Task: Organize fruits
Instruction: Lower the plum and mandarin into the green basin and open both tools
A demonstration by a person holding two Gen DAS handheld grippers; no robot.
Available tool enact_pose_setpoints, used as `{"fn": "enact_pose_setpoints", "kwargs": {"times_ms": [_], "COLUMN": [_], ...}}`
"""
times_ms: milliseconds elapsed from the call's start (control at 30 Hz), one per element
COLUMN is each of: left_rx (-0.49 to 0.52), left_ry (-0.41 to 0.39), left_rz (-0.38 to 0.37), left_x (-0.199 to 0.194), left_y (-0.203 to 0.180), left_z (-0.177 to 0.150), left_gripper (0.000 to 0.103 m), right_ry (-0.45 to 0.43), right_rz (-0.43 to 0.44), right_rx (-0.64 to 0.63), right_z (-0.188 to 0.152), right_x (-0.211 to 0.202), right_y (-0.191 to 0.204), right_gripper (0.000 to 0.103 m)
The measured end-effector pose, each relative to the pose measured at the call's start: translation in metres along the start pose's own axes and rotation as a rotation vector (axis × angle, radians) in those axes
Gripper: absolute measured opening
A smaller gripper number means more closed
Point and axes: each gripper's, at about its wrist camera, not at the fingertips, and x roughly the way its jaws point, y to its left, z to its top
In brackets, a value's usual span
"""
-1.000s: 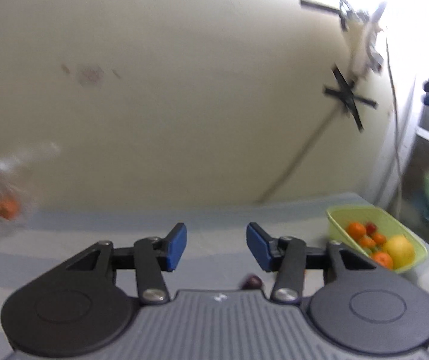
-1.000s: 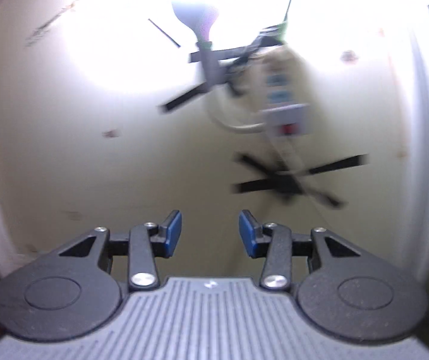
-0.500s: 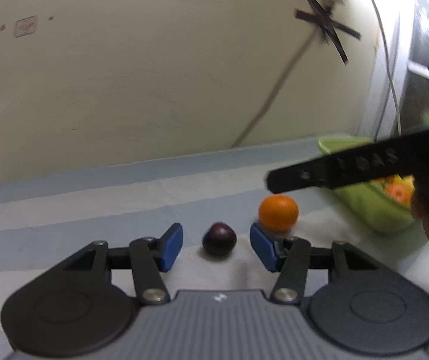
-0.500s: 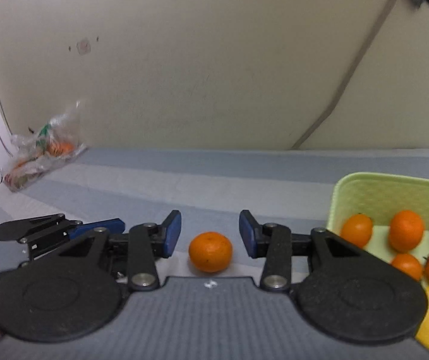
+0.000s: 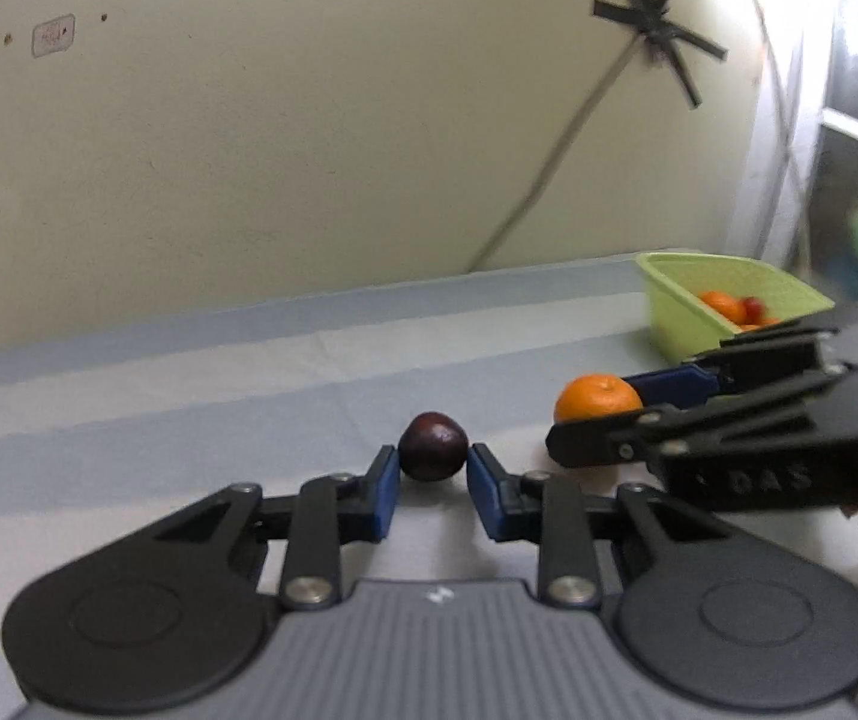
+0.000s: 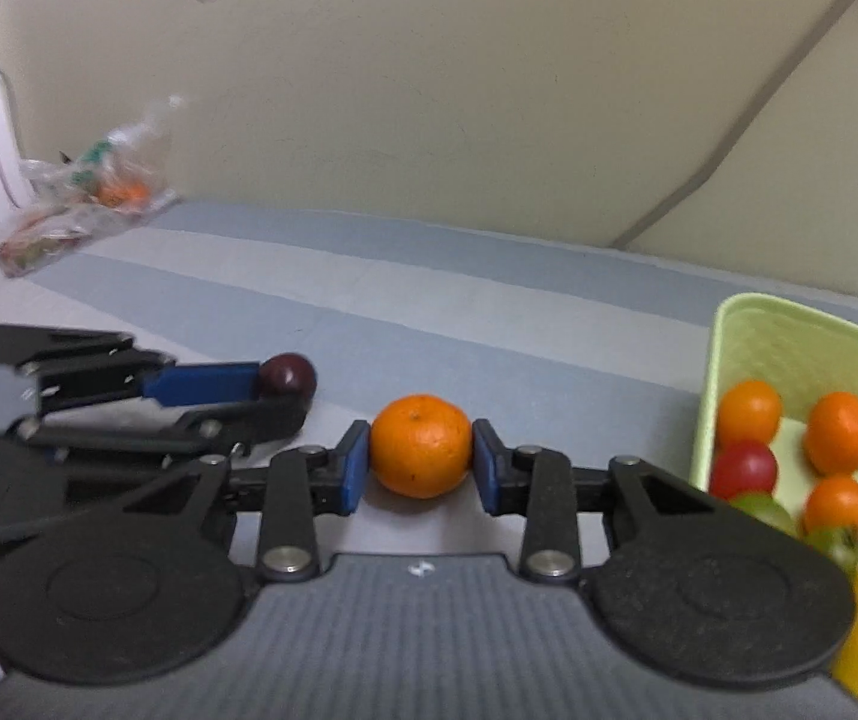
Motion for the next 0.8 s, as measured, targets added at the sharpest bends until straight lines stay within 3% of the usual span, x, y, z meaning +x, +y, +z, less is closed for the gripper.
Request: {"fn": "enact_pose_setpoints", "kwargs": {"times_ms": [200,333,467,800], "left_rx": [0.069,0.088,0.114,0.081], "left_ry": [-0.018,-0.011,-0.002,-0.075], "left_rz": [-0.139,-0.236,-0.283,-0.332], "left_x": [-0.045,-0.060,-0.062,-0.039], "left_y": [-0.030,-0.053,-0.075,-0.116], "left_z": [-0.032,-0.040,-0.037,0.033], "left_gripper": [0.026,0.026,0.026,0.027], "right_ry": [-0.138,-0.219,-0.250,-0.403], "right_rz": [0.027,-0.012,-0.057,-0.179], "right_rx": [-0.015,-0.020,0.011,0.118], "right_z": [-0.055,-0.092,-0.111,-0.094], "right_x": [-0.064,-0.101,-0.117,-0.145], "right_y": [0.010,0.011,0.006,-0.046], "right_gripper": [0.038,0.038,0.038,0.038]}}
